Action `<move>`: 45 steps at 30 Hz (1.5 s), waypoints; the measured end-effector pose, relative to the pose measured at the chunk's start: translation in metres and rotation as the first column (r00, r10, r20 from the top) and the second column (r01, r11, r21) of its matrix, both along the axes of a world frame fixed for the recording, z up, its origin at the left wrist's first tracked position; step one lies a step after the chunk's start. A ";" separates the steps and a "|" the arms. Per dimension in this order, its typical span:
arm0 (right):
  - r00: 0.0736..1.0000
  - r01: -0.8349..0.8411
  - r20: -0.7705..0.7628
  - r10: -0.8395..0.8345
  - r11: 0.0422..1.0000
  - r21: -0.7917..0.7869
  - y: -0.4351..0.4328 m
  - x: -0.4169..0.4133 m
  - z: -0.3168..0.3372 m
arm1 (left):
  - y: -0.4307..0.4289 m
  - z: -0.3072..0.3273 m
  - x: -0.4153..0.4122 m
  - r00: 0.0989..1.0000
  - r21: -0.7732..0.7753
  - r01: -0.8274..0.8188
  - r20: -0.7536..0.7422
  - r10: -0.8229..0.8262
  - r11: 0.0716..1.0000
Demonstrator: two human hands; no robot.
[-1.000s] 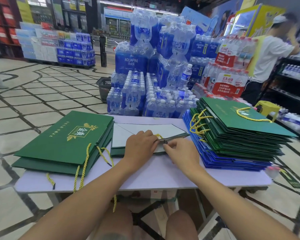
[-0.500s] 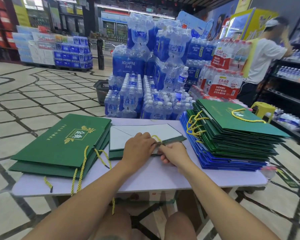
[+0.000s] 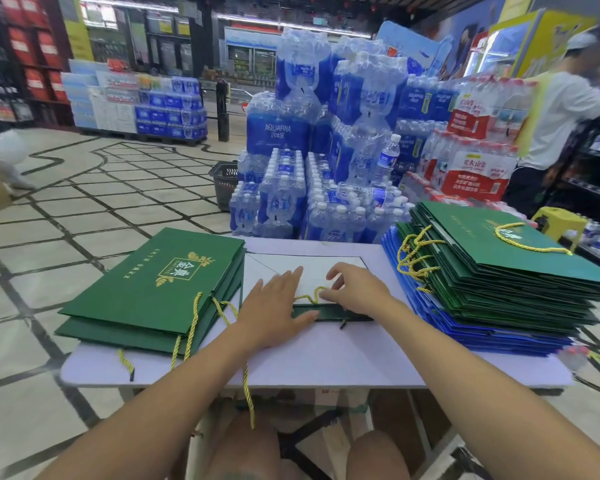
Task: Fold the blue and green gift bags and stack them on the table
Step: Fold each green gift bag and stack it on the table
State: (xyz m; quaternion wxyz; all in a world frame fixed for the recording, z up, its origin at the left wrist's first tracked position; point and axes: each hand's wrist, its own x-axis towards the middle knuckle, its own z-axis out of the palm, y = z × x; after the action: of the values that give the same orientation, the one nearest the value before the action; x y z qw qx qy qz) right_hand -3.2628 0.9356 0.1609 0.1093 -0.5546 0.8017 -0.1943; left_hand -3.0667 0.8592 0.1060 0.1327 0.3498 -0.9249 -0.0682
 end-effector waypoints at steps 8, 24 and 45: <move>0.993 -0.062 -0.096 0.068 0.996 0.058 -0.034 -0.014 -0.002 | 0.003 0.002 0.002 1.000 0.008 -0.028 -0.004 0.028 1.000; 0.912 -0.393 -0.081 0.402 0.913 0.106 0.010 -0.012 0.029 | 0.000 0.042 0.005 0.992 -0.245 0.060 0.119 -0.031 0.968; 0.936 0.291 0.175 -0.305 0.952 0.098 0.046 -0.014 0.022 | -0.010 0.051 -0.011 0.973 -0.032 0.190 0.137 -0.184 0.981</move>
State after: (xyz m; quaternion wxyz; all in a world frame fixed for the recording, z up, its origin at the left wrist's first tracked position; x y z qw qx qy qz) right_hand -3.2766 0.9811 0.1825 0.1733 -0.4017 0.8688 -0.2319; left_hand -3.0778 0.8495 0.1571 0.0713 0.2618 -0.9618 -0.0361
